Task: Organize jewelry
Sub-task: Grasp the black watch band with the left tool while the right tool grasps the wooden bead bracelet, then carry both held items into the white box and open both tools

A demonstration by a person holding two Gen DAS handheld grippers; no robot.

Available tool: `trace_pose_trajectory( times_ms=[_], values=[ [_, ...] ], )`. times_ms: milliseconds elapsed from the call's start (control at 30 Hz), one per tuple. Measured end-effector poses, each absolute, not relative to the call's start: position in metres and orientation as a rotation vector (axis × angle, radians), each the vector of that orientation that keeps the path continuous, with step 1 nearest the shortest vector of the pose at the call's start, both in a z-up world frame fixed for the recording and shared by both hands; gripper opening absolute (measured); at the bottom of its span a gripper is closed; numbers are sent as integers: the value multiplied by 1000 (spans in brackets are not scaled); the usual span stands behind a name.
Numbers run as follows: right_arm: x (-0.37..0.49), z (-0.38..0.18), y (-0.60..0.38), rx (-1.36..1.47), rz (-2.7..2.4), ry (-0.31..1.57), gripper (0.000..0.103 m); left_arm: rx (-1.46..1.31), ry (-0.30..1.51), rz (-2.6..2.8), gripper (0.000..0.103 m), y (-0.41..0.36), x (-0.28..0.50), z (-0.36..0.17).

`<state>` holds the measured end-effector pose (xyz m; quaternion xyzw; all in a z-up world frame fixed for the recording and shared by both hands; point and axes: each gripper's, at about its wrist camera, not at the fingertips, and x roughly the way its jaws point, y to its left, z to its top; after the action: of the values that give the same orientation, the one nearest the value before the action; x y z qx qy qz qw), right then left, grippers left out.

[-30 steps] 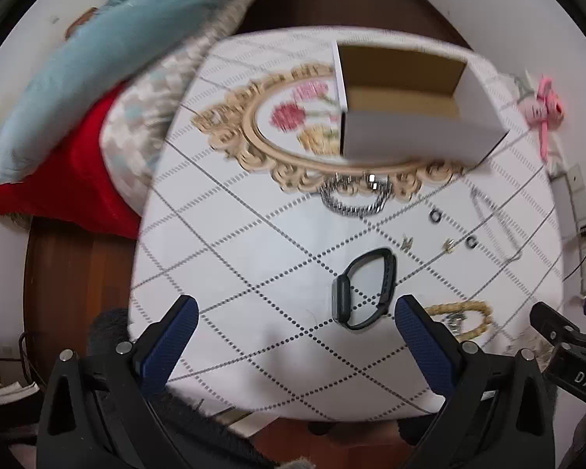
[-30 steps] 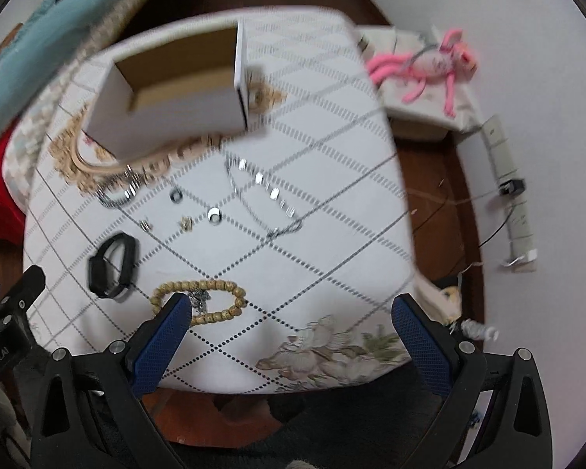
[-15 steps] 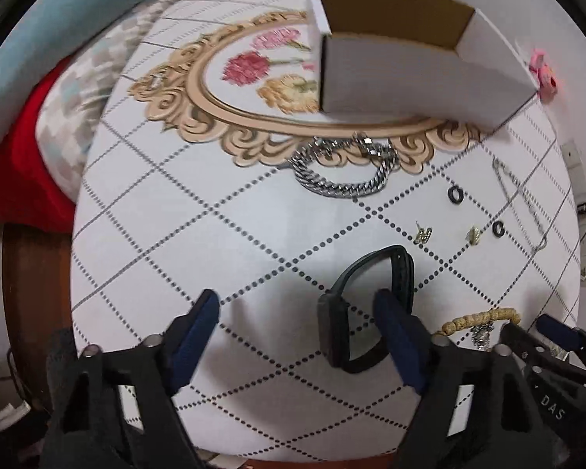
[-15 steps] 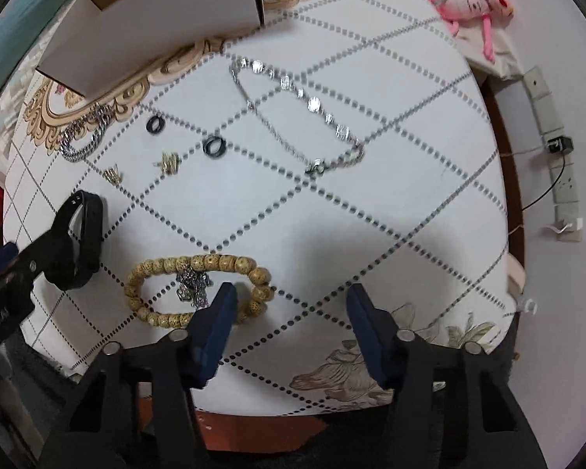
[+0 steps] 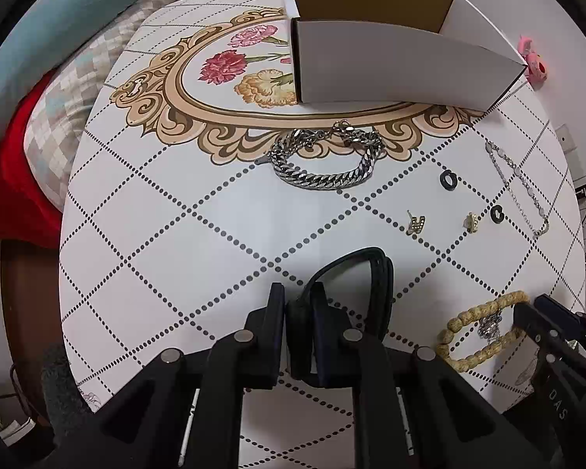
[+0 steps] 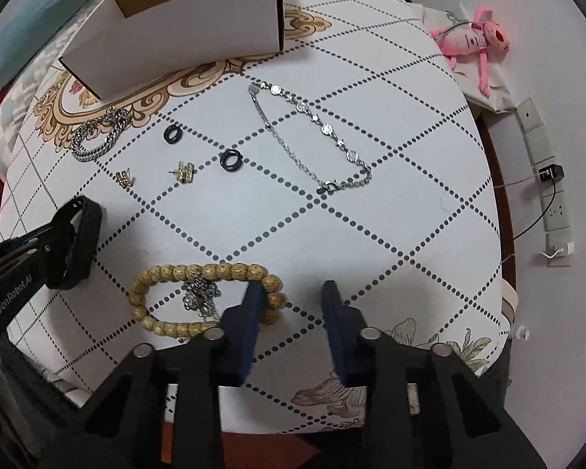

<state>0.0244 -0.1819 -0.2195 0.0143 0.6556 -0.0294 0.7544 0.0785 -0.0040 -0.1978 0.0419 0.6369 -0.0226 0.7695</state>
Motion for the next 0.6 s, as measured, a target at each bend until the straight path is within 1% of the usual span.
trace_pose_trajectory(
  times_ms=[167, 400, 600],
  values=[
    [29, -219, -176, 24, -57, 1407, 12, 84, 1374, -42, 10, -4, 76, -197],
    [29, -215, -173, 36, -57, 1395, 10, 68, 1371, -41, 10, 0, 73, -195],
    [29, -209, -185, 138, -35, 1393, 9, 48, 1358, -55, 10, 7, 71, -183]
  ],
)
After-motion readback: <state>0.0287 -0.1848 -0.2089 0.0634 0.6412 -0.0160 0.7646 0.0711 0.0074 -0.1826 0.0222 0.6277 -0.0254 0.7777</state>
